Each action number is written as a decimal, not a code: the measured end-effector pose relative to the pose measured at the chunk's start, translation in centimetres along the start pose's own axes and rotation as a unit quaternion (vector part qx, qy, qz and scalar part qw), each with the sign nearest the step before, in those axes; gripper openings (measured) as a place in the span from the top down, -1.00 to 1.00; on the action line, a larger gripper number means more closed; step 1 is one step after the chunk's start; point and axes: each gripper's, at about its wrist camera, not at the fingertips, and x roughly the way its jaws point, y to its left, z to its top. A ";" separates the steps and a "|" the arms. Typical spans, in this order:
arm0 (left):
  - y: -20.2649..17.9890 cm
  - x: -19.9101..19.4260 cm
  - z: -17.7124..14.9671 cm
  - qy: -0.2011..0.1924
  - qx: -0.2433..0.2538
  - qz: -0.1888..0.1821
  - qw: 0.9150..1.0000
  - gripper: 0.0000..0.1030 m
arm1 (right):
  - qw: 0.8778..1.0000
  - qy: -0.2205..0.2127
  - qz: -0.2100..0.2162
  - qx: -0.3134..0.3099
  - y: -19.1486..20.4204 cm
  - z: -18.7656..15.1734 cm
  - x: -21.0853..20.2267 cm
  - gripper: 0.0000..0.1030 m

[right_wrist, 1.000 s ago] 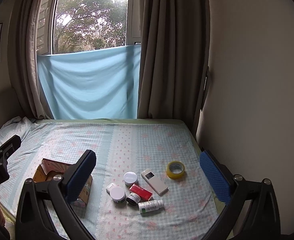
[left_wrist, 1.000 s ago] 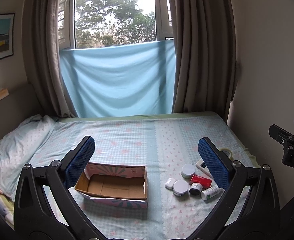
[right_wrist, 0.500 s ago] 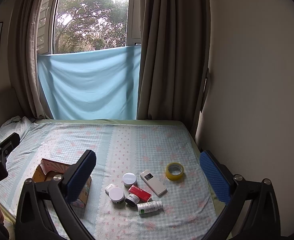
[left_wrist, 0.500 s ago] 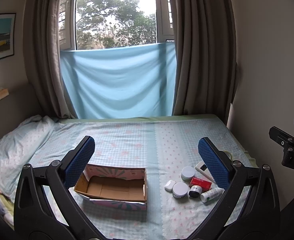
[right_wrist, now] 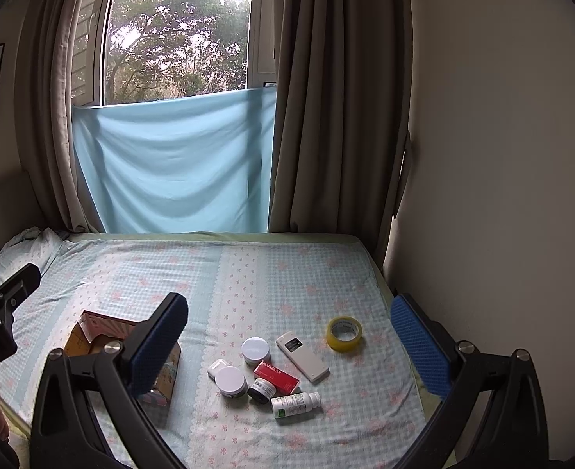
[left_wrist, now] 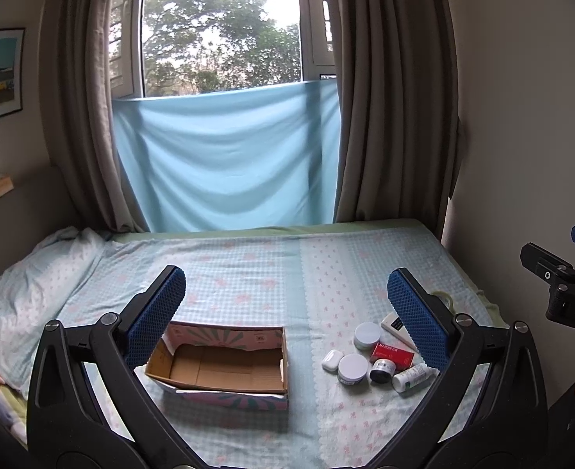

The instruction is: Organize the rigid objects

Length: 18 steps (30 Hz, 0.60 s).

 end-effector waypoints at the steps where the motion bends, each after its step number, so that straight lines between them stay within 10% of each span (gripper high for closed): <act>1: 0.0 0.2 0.0 0.003 0.001 0.000 1.000 -0.99 | 1.000 0.001 0.000 0.001 0.1 0.0 0.1 -0.99; 18: -2.7 11.0 -6.7 0.165 0.021 -0.059 0.984 -0.99 | 0.992 0.104 -0.046 0.059 -4.2 -2.0 9.2 -1.00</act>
